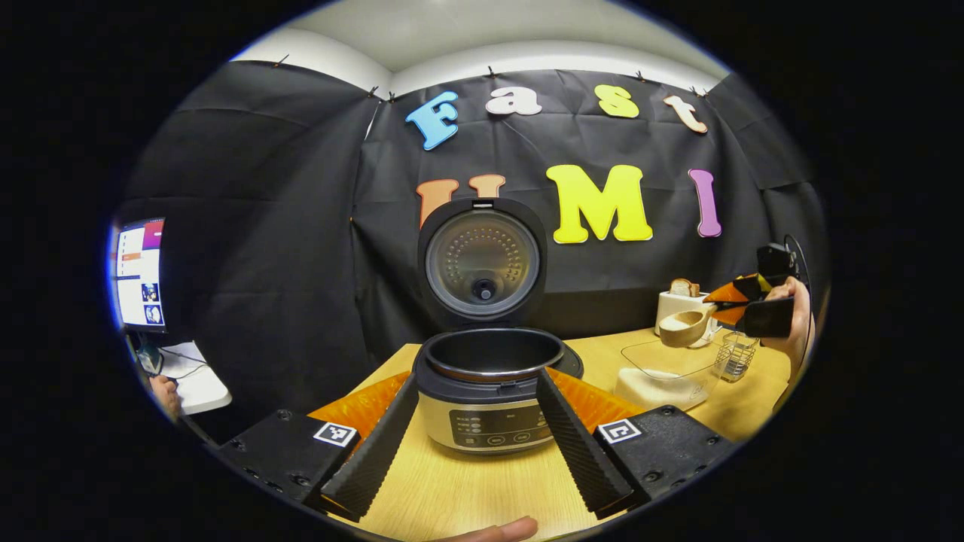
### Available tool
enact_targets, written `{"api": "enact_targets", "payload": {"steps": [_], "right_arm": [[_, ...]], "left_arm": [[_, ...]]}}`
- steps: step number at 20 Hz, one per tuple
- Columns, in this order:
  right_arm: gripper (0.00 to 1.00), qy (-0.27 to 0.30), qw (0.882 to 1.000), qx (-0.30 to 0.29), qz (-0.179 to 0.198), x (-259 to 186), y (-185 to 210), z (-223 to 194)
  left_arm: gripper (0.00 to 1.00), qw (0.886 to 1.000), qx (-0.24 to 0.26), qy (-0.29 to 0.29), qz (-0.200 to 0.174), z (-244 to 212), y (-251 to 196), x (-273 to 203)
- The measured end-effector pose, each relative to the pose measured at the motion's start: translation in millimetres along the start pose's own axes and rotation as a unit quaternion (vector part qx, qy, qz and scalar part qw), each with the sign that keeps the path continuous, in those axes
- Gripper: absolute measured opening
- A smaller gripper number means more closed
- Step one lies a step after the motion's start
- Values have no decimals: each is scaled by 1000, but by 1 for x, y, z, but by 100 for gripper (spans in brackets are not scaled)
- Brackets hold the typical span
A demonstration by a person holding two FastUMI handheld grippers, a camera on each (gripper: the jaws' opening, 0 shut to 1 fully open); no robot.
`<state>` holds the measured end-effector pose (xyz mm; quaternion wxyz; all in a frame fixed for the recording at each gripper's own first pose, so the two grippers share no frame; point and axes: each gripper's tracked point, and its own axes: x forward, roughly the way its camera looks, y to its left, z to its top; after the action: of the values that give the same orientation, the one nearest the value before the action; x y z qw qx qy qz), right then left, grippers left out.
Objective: Close the left gripper, press the button to open the rice cooker; take a wooden spoon from the chopstick holder with the right hand, scoop a spoonful of rice and pour it into the rice cooker, then put the wooden spoon back into the chopstick holder.
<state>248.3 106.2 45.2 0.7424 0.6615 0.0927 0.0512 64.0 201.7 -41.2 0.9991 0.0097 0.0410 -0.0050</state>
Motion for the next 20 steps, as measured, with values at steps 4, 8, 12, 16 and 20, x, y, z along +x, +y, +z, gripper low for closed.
{"api": "enact_targets", "payload": {"steps": [4,8,12,16,20], "right_arm": [[1,21,1000,7,14,7,23,-22],[1,42,999,-6,24,17,48,-47],[1,53,997,-43,35,29,69,-80],[1,66,994,-67,51,38,89,-117],[1,71,988,-121,58,45,100,-158]], "left_arm": [[100,1000,-7,-3,11,5,12,-5],[100,1000,-12,-8,28,9,28,-9],[100,999,-24,0,32,4,36,-10],[100,999,-15,5,38,0,46,-13],[100,999,-22,1,40,-2,54,-18]]}}
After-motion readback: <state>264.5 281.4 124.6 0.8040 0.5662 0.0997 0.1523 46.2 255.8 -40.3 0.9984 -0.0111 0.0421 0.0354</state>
